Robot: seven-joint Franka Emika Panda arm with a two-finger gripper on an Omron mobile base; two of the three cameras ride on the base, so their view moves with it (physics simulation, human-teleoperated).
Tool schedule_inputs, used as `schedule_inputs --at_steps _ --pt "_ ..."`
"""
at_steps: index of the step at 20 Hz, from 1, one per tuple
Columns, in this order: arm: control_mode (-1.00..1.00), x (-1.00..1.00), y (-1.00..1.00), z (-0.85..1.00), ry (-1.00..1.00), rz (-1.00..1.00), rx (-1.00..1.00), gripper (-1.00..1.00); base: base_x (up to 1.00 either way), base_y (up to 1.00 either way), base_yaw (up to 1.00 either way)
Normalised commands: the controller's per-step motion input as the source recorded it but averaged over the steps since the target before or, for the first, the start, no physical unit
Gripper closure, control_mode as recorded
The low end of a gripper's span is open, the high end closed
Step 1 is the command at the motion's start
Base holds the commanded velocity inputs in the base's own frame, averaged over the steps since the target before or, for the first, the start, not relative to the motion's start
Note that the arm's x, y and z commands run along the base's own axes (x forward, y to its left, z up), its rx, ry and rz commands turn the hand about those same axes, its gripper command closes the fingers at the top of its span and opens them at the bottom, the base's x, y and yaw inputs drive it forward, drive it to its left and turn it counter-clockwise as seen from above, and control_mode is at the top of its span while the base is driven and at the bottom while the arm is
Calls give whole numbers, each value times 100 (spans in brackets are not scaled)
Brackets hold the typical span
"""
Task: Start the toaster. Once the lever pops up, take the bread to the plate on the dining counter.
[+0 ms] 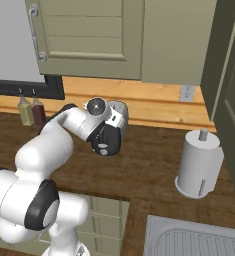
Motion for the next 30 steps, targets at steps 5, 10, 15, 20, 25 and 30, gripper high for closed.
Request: schedule_inputs --at_steps 5,10,15,20,25,30 --pt "-100 0 0 0 0 0 0 -100 0 0 0" --pt "-100 0 0 0 0 0 0 -100 0 0 0" --pt "-100 0 0 0 0 0 0 -100 0 0 0" --pt "-100 0 0 0 0 0 0 -100 0 0 0" --pt "-100 0 0 0 0 0 0 -100 0 0 0" --pt "-100 0 0 0 0 0 0 -100 0 0 0"
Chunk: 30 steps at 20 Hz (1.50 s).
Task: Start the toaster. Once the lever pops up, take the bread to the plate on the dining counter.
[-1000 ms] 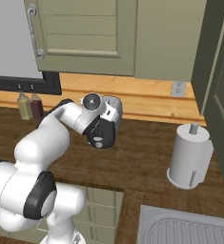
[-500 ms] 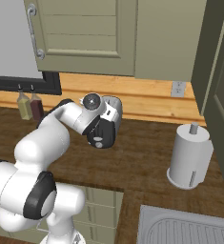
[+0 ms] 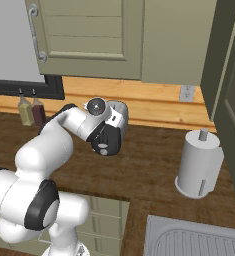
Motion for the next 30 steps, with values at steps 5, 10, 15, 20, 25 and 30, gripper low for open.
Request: schedule_inputs --at_steps 5,10,15,20,25,30 --pt "-100 0 0 0 0 0 0 -100 0 0 0" --pt "-100 0 0 0 0 0 0 -100 0 0 0" --pt "-100 0 0 0 0 0 0 -100 0 0 0" --pt "-100 0 0 0 0 0 0 -100 0 0 0" --pt "-100 0 0 0 0 0 0 -100 0 0 0" --pt "-100 0 0 0 0 0 0 -100 0 0 0"
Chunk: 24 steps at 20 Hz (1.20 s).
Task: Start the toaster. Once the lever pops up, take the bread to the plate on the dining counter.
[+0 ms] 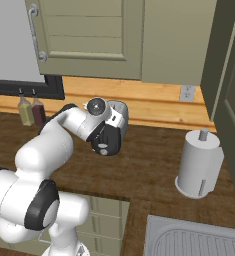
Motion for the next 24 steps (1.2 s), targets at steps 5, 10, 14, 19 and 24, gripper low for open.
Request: schedule_inputs --at_steps 5,10,14,19,24 --pt "-100 0 0 0 0 0 0 -100 0 0 0" --pt "-100 0 0 0 0 0 0 -100 0 0 0" --pt "-100 0 0 0 0 0 0 -100 0 0 0" --pt "-100 0 0 0 0 0 0 -100 0 0 0" --pt "-100 0 0 0 0 0 0 -100 0 0 0"
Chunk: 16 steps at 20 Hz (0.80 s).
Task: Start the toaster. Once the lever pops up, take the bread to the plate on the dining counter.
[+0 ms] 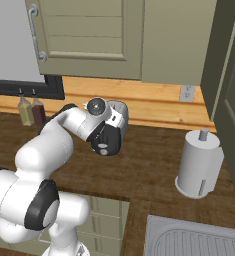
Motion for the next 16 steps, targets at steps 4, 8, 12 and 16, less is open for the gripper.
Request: schedule_inputs --at_steps 4,8,12,16 --pt "-100 0 0 0 0 0 0 -100 0 0 0" --pt "-100 0 0 0 0 0 0 -100 0 0 0" --pt "-100 0 0 0 0 0 0 -100 0 0 0" --pt "-100 0 0 0 0 0 0 -100 0 0 0"
